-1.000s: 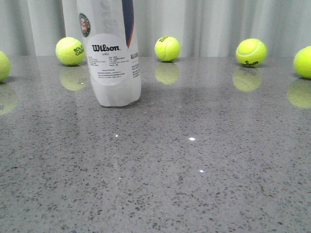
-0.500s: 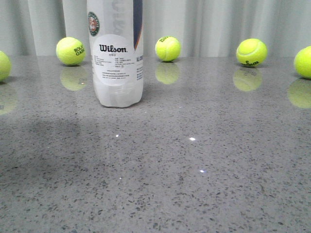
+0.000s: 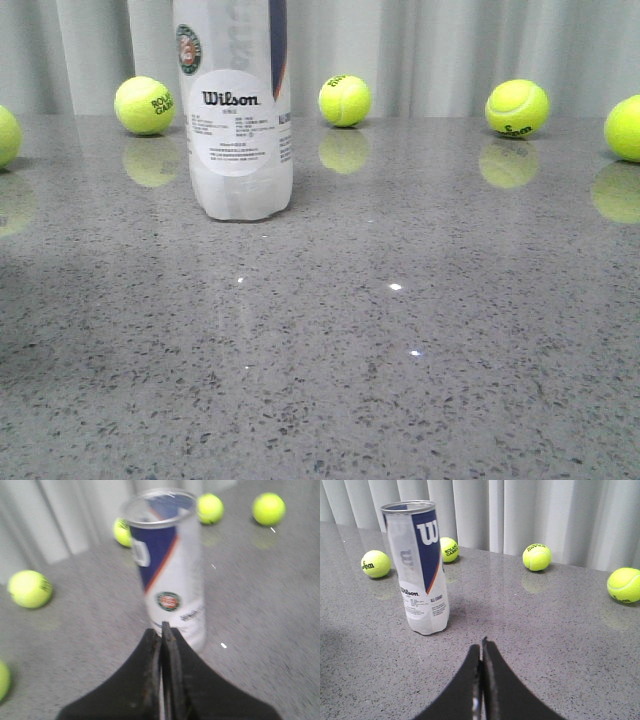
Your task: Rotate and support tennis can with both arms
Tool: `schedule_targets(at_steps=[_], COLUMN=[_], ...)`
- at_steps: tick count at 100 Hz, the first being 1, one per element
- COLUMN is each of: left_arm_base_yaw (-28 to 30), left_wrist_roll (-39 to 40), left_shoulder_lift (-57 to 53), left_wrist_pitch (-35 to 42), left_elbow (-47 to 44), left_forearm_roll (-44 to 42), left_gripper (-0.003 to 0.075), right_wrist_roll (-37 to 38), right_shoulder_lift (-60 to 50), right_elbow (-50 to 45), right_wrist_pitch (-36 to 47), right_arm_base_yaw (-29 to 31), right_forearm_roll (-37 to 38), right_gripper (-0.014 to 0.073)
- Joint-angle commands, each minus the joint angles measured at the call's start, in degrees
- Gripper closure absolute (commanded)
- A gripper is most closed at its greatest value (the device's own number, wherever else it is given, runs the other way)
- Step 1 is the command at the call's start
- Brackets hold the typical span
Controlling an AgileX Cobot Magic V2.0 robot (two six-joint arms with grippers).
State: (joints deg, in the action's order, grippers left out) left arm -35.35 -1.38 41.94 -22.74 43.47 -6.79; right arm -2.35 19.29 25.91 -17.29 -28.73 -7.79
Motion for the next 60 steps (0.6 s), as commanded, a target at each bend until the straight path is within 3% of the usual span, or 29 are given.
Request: schedule_targets(at_steps=[1,17,39,60], left_arm_base_yaw=[2.7,9.2,20.2,28.5], left_wrist_roll=[3.1,3.2,3.2,3.4], left_shoulder_lift=[-3.6,-11.2,-22.8,-33.3], left_wrist_pitch=[7.9,9.3,20.1,20.5], left_elbow=[-1.3,-7.7,-21.5,-32.3], left_forearm_roll=[-1.2,-2.0,1.7,3.1], left_gripper=[0.0739,0.0739,0.0739,0.0738], right_wrist_roll=[-0.2,-0.2,-0.2,-0.2], right_shoulder_lift=[0.2,0.2,0.2,0.2], right_elbow=[1.3,1.3,1.3,1.3], right_wrist_pitch=[4.5,4.5,4.5,4.5], right_arm_base_yaw=[0.2,0.2,0.2,0.2], right_forearm_roll=[0.5,0.5,0.5,0.5], right_gripper=[0.0654,0.0654,0.0654,0.0654])
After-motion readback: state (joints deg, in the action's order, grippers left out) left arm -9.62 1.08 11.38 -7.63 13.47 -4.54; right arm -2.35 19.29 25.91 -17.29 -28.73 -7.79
